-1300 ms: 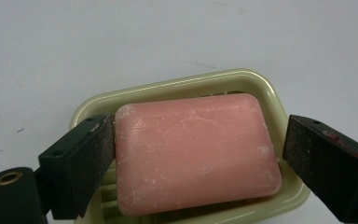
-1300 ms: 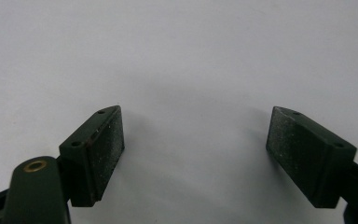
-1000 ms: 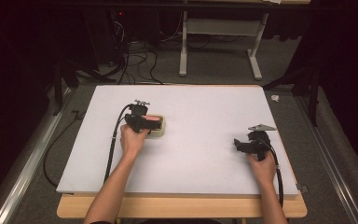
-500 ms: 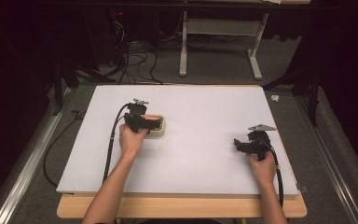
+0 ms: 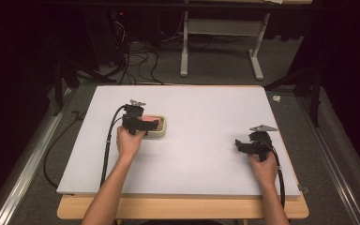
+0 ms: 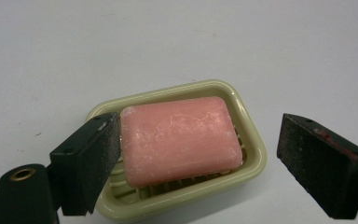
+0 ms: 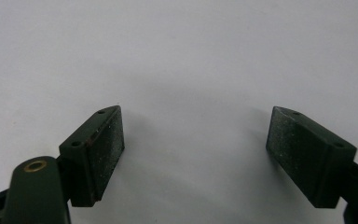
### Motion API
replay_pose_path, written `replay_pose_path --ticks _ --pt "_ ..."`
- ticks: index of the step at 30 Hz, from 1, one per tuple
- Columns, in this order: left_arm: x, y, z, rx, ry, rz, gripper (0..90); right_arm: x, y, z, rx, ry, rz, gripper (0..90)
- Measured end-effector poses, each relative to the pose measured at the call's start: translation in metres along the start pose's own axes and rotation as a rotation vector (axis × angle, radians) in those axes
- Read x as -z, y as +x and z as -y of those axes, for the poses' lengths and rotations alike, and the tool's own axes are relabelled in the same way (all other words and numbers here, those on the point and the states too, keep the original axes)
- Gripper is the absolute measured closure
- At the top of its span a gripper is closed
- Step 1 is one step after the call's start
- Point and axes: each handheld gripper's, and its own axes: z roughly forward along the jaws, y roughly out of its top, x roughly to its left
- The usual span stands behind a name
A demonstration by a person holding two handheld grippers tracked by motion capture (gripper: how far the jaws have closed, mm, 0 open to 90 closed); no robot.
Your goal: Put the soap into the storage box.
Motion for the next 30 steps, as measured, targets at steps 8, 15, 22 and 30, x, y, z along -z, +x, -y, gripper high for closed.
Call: replay_pose_path --ticks 8,15,22,30 --pt "0.011 0.003 0.004 -0.013 -0.010 0.005 14.5 0.000 0.000 0.000 0.000 0.000 0.000 19.7" --pt "0.022 0.005 0.007 -0.021 -0.029 0.008 14.7 0.000 0.000 0.000 0.000 0.000 0.000 19.7" --pt "0.030 0.008 0.014 -0.025 -0.040 0.017 14.7 0.000 0.000 0.000 0.002 -0.001 0.000 19.6" --pt "0.040 0.010 0.017 -0.024 -0.060 0.026 14.7 0.000 0.000 0.000 0.001 -0.001 0.001 19.7"
